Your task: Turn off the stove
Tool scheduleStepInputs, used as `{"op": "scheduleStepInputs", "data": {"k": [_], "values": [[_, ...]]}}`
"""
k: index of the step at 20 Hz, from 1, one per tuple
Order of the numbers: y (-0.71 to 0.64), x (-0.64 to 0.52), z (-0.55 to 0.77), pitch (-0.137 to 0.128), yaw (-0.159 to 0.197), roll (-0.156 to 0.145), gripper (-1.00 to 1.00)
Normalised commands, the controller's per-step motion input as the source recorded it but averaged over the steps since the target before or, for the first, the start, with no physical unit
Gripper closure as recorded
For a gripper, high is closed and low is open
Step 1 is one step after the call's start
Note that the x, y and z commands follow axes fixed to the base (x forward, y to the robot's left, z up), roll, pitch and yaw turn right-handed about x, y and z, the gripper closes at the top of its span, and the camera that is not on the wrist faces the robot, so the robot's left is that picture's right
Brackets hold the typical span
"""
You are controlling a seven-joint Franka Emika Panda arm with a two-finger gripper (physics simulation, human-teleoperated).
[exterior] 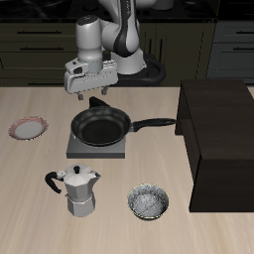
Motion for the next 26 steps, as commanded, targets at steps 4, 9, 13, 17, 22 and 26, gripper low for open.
{"op": "scheduleStepInputs", "data": {"k": [4,9,13,17,22,26], "values": [[0.03,-0.02,-0.17,0.041,0.009,0.003,-1.0],[0.0,0.0,-0.07,0.008,0.018,0.008,-1.0],[-0.04,0.03,-0.05,0.012,0.015,-0.008,-1.0],[-0.07,0.02,-0.07,0.026,0.006,0.005,-1.0],[0.05,0.03,-0.05,0.013,0.017,0.023,1.0],[0.07,0.01,0.02,0.0,0.008,0.031,1.0]]}}
